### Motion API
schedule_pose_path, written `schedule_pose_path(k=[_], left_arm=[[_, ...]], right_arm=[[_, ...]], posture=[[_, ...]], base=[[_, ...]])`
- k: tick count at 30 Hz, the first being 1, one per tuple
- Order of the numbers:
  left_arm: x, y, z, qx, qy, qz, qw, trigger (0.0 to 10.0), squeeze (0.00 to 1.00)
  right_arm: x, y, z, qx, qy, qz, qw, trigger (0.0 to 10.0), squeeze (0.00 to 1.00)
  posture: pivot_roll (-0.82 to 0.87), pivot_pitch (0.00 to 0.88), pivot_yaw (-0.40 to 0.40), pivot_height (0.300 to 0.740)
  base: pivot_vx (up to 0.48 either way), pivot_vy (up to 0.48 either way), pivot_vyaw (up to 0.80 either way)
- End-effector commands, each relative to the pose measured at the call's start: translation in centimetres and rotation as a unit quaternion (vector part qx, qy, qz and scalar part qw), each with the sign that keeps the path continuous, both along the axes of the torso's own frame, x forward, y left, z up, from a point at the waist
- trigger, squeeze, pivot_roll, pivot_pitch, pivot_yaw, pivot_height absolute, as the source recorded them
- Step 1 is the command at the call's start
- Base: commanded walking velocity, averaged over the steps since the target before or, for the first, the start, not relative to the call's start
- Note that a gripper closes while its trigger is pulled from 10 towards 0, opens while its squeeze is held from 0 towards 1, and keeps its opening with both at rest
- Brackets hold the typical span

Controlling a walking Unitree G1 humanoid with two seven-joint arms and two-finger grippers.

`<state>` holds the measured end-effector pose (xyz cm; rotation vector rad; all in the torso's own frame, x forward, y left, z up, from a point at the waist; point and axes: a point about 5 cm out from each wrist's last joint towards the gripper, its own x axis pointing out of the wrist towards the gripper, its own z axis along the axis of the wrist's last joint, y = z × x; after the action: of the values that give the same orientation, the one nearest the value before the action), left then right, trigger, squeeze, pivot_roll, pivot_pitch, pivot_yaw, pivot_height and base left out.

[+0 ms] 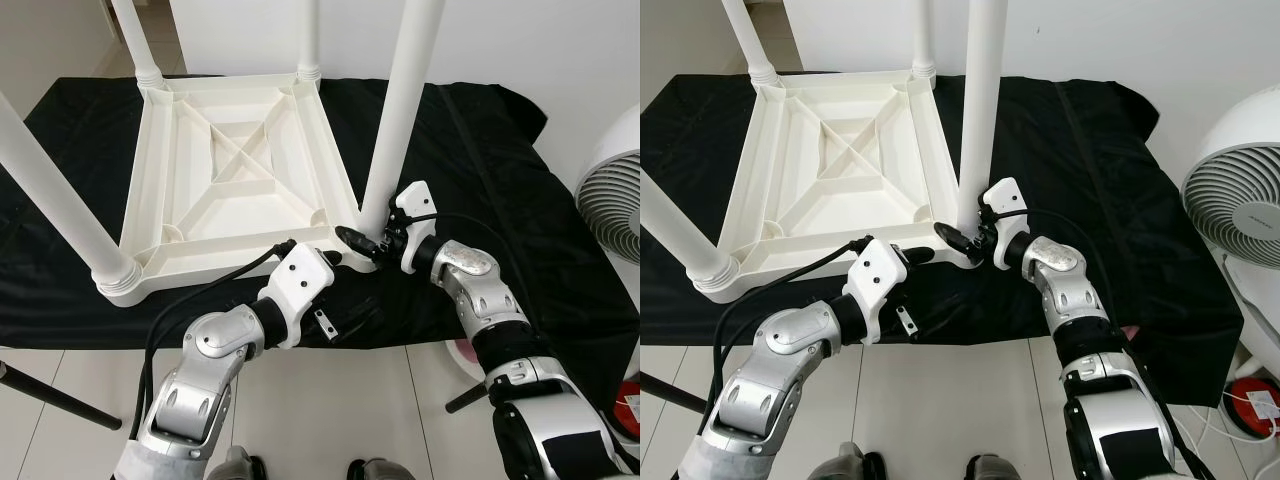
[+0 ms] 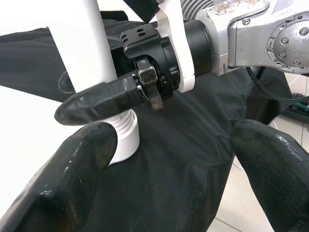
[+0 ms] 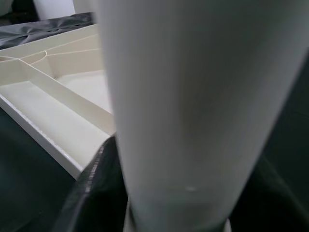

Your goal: Building children table

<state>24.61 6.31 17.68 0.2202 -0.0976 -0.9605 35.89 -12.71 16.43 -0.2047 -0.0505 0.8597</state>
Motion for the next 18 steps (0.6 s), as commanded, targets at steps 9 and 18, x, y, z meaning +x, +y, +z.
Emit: schedule_pose_path(k=[9, 18], left_arm=[[0.3, 0.3, -0.1, 0.0, -0.008, 0.048, 0.999, 10.0, 0.0], [1.5, 1.1, -0.2, -0.009, -0.019, 0.102, 0.995, 10.0, 0.0]], right_arm=[[-0.5, 0.4, -2.6, -0.024, 0.039, 0.019, 0.999, 0.0, 0.0], [-0.9, 0.5, -1.6, 0.038, 0.013, -0.076, 0.996, 10.0, 0.0]], posture=[[-0.04, 0.061, 0.0, 0.74], [-0.05, 0.053, -0.012, 0.74]], base=[[0.0, 0.0, 0.0], [0.0, 0.0, 0.0]])
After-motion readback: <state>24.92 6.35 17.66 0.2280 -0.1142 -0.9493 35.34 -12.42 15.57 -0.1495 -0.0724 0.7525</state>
